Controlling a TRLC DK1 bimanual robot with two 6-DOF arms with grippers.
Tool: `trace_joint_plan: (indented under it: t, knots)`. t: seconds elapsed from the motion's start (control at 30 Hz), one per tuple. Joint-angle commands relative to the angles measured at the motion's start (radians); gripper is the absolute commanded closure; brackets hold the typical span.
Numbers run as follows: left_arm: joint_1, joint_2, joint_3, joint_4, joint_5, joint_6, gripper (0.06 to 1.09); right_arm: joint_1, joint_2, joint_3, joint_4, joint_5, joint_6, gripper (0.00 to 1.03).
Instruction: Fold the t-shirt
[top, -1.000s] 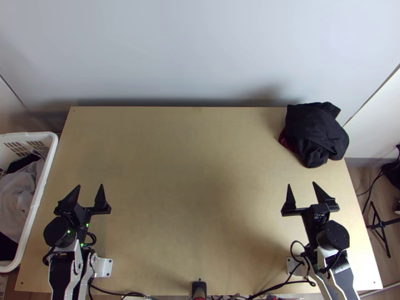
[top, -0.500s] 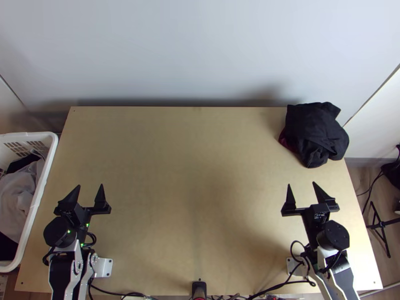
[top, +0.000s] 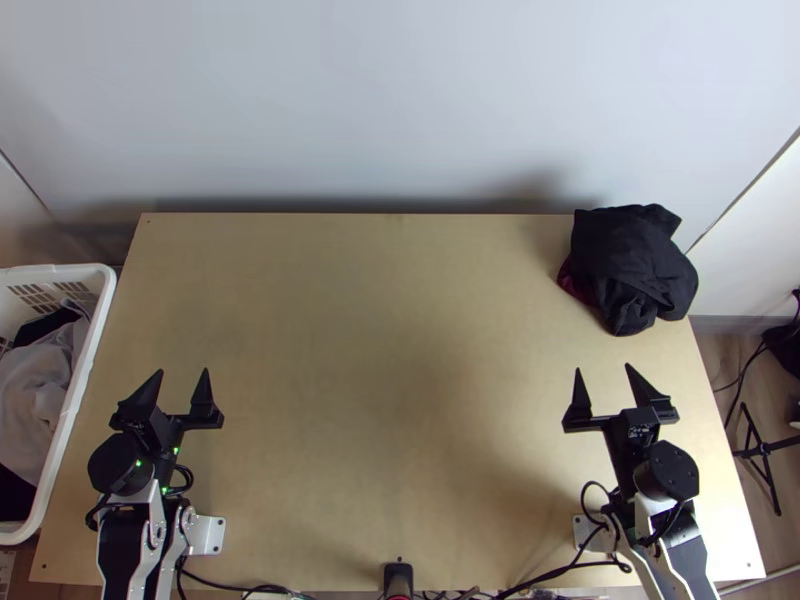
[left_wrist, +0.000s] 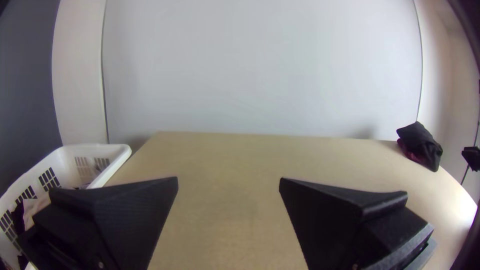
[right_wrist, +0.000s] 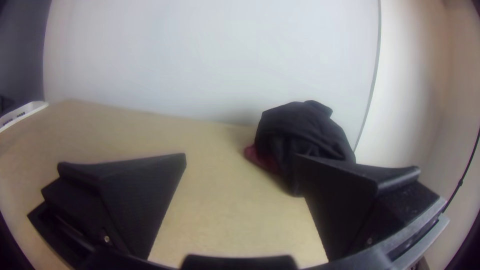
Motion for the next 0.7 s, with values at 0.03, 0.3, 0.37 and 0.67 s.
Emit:
trace_joint_plan:
  t: [0.03, 0.3, 0.37, 0.67]
  knots:
    - [-0.003, -0.001, 0.0, 0.0, -0.001, 0.001, 0.1, 0.0, 0.0, 0.0, 0.0, 0.0, 0.0, 0.04]
    - [-0.004, -0.001, 0.0, 0.0, -0.001, 0.003, 0.1, -0.006, -0.002, -0.001, -0.116, 0.002, 0.493, 0.04]
    - [0.002, -0.001, 0.0, 0.0, -0.001, 0.001, 0.1, 0.003, -0.002, -0.001, -0.116, 0.003, 0.493, 0.04]
    - [-0.027, -0.001, 0.0, -0.001, -0.001, -0.008, 0.1, 0.011, -0.002, -0.001, -0.116, 0.003, 0.496, 0.04]
